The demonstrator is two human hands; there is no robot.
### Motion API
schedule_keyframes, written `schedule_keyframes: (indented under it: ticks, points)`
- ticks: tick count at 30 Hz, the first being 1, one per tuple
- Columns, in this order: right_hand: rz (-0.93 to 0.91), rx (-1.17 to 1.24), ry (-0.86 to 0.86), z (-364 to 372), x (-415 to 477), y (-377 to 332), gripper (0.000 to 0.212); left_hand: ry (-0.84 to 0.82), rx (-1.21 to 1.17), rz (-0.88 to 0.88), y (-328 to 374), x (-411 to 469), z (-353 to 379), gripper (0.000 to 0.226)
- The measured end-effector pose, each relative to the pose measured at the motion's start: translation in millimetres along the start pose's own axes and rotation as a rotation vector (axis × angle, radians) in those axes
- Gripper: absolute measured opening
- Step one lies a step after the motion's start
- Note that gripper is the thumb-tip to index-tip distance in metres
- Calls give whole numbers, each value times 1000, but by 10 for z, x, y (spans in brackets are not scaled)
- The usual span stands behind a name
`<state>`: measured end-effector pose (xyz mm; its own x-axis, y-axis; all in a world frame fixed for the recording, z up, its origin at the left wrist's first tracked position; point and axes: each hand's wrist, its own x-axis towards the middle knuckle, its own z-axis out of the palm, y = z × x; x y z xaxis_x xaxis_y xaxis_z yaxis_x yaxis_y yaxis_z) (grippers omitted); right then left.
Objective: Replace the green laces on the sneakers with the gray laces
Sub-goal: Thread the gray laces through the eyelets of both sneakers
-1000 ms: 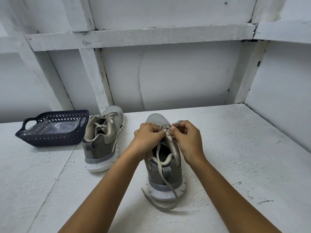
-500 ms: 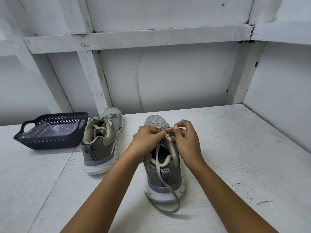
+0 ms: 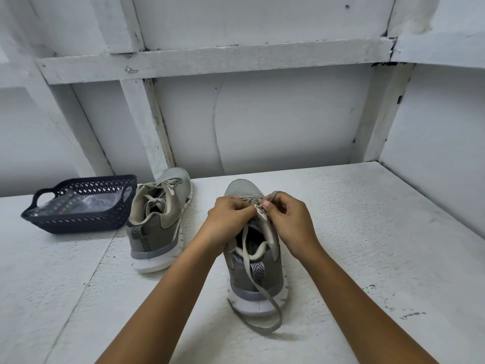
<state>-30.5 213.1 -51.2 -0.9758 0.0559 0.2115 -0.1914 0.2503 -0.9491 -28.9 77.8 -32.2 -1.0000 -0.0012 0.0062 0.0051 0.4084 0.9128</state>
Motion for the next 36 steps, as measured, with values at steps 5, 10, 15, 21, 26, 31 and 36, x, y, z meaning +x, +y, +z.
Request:
schedule_keyframes:
  ticks: [5,10,15,21,26,31,36]
  points:
    - [-16,-32,-16,-15,28,8,8,10,21,35,9,-10,7,36]
    - [-20,-53,-9,-12,31,35,9,17,109,24,-51,31,20,32]
    - [-77,-53,8,47,-34,4,23,56,322,78,-45,-15,36,23]
    - [-29,113,-7,101,-68,12,11,193,393,166,-23,-79,48,12]
    - [25,123,4,96,-82,47,17,315,-74,164,82,-242,-259,21]
    - [59,145,17,88,-100,36,15,252,-1128,64,221,-367,-839,25]
    - [76,163,39,97,-105,40,19,445,-519,34,234,-333,-1023,25]
